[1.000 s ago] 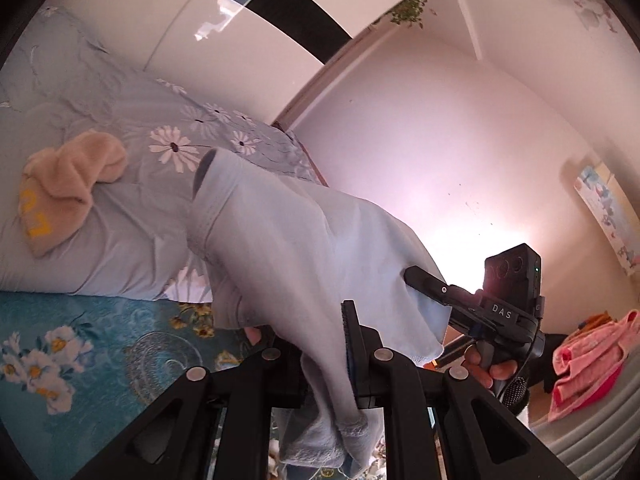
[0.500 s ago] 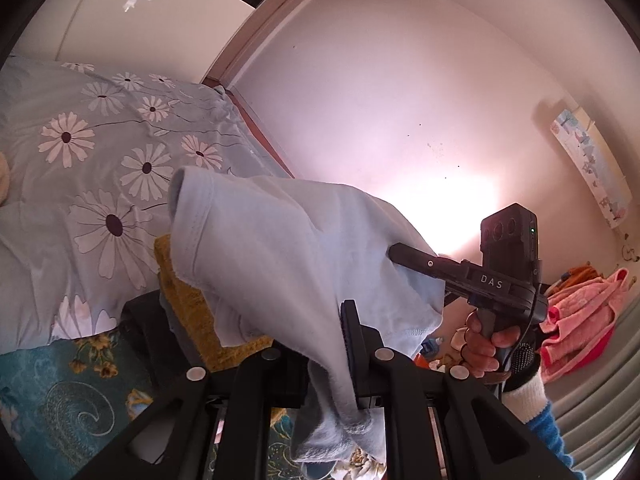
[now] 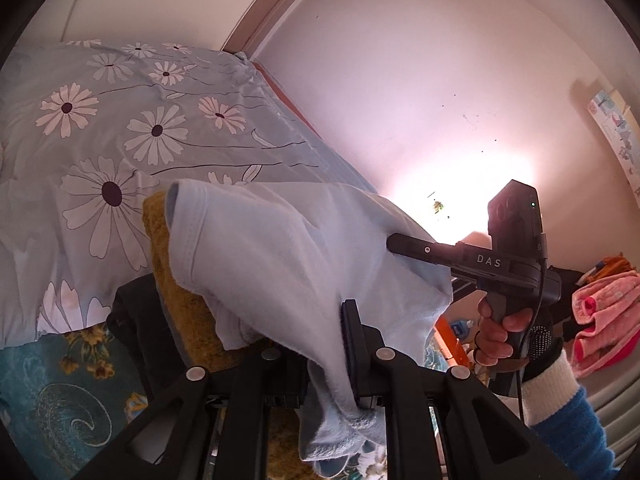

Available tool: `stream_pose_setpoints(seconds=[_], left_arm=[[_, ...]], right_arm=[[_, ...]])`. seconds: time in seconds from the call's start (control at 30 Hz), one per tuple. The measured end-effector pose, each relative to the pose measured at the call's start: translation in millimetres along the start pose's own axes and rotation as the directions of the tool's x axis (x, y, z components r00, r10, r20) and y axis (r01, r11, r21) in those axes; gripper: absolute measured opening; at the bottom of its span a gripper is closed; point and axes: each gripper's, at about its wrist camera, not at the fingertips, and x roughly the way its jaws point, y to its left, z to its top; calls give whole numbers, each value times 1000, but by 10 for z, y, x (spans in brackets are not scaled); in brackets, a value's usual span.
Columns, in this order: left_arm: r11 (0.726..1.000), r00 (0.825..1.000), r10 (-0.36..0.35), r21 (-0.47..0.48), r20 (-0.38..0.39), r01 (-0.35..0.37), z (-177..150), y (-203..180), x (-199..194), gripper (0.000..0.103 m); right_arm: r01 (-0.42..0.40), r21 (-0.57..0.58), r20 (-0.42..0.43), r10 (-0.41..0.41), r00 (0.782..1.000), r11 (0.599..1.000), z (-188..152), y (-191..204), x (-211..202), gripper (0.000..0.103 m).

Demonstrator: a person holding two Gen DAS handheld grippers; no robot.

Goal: Fold clothes
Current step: 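Carry the folded shirt with both grippers onto the mustard sweater stack, then lower the shirt onto the stack and open both grippers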

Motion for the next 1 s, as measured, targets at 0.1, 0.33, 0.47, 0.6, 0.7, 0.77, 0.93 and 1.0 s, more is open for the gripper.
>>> stream_pose_setpoints(seconds=[0.1, 0.33, 0.47, 0.6, 0.7, 0.77, 0.93, 1.0], left_arm=[[1000, 1000, -2, -20, -8, 2, -28, 105, 39, 18], [1000, 1000, -15, -19, -11, 15, 34, 130, -68, 21], [1000, 1000, 11, 0, -9, -11, 33, 152, -186, 26], [999, 999, 37, -17, 14, -37, -7, 253, -386, 29], [997, 995, 67, -36, 70, -65, -18, 325, -604, 31], [996, 990, 82, -43, 113, -77, 30, 321, -751, 32], [997, 990, 62, 26, 130, -66, 194, -83, -780, 38], [994, 993, 60, 89, 105, -69, 208, -326, -661, 42]], right_arm=[[-14, 24, 6, 14, 1000, 1000, -17, -75, 55, 14], [-6, 19, 18, 6, 1000, 1000, -22, -73, -3, 24], [26, 23, 35, -27, 999, 999, -45, -101, -128, 28], [84, 29, 57, -86, 995, 996, -103, -169, -322, 33], [125, 15, 77, -125, 989, 992, -164, -166, -503, 33], [145, -13, 92, -143, 985, 989, -180, -95, -608, 33], [149, -94, 131, -136, 982, 984, -155, 245, -732, 33], [147, -137, 122, -131, 984, 980, -163, 420, -673, 33]])
